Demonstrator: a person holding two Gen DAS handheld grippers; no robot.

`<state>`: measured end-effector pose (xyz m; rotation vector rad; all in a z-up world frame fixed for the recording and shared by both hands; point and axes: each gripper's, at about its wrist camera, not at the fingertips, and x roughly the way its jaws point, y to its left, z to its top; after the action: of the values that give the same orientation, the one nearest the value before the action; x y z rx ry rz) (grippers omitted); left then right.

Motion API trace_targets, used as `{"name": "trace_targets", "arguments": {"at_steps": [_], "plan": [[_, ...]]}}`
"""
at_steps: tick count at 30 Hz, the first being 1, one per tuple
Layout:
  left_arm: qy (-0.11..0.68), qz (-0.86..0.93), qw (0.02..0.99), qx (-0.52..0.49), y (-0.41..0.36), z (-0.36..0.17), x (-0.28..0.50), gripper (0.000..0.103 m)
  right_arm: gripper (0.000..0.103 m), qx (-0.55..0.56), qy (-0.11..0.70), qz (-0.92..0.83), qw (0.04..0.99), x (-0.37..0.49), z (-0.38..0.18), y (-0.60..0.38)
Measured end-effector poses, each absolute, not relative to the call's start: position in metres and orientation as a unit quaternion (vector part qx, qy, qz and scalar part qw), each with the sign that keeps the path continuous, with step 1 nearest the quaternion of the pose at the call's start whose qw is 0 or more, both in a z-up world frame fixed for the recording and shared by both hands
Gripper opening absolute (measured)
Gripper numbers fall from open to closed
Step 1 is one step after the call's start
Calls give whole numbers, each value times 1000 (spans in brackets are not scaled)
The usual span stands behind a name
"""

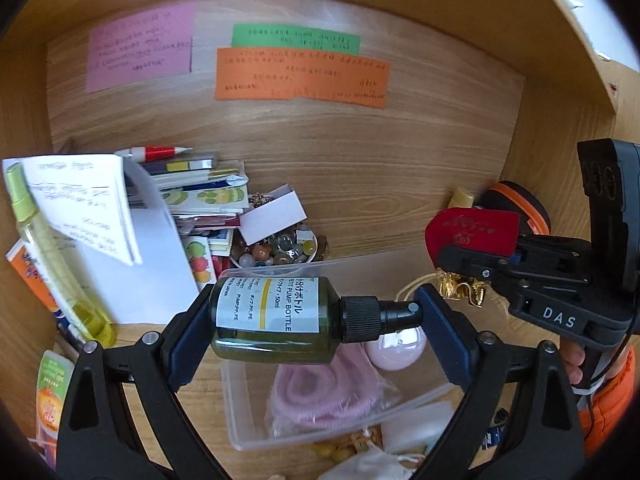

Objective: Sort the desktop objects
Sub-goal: 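Carry both items over the clear box and release them inside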

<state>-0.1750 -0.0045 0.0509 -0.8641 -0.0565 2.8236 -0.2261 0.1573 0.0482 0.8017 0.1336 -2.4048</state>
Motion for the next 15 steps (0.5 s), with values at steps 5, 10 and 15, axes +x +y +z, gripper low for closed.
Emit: {"name": "trace_targets", "arguments": {"at_steps": [5, 10, 15], "plan": [[-18, 946, 90, -311, 0, 38, -197, 96, 16, 313, 59, -905, 280, -239, 36, 157], [-34, 939, 90, -329, 0, 24, -217, 96, 16, 333, 57, -903, 266, -251, 20, 162], [-40, 931, 91, -351, -2, 13, -228, 96, 17, 348, 60, -899, 259, -256, 10, 164]]}}
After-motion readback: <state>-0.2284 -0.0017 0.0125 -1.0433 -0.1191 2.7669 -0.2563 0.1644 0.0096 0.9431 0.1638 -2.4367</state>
